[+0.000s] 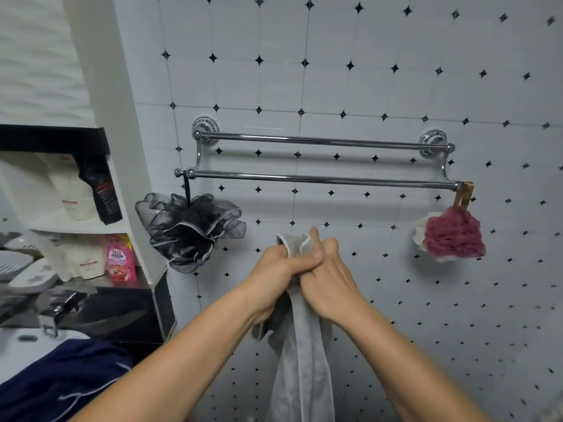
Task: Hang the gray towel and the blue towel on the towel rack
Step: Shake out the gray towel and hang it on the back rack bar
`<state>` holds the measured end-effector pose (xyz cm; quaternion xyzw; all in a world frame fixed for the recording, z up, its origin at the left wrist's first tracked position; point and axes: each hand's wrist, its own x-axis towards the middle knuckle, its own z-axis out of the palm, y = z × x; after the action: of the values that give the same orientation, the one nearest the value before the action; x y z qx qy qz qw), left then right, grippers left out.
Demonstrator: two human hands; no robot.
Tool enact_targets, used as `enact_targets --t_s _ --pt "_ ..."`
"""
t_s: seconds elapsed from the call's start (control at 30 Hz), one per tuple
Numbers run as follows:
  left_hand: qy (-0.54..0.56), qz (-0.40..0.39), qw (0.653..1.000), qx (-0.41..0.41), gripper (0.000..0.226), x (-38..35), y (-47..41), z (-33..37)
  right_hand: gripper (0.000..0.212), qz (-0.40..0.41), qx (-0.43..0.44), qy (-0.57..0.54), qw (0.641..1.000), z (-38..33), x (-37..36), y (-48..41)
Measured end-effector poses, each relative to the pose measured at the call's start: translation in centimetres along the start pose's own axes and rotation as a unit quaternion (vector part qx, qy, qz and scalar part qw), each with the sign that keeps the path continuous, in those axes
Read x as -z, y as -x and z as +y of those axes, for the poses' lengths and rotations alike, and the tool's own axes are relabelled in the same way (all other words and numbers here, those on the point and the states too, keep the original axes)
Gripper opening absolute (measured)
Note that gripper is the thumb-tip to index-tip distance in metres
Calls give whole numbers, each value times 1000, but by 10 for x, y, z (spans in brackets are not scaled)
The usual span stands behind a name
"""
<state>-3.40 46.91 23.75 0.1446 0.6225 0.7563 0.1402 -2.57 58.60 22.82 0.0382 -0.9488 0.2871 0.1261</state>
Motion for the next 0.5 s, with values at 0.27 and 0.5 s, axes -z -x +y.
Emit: enact_targets --t_s 0.27,0.5 --pt "-67 62 996 1 31 15 12 -4 10 -1 -99 -383 919 -7 11 -8" --pt "-265 129 952 -89 31 20 14 1 13 -1 -120 -432 894 -5 9 -3"
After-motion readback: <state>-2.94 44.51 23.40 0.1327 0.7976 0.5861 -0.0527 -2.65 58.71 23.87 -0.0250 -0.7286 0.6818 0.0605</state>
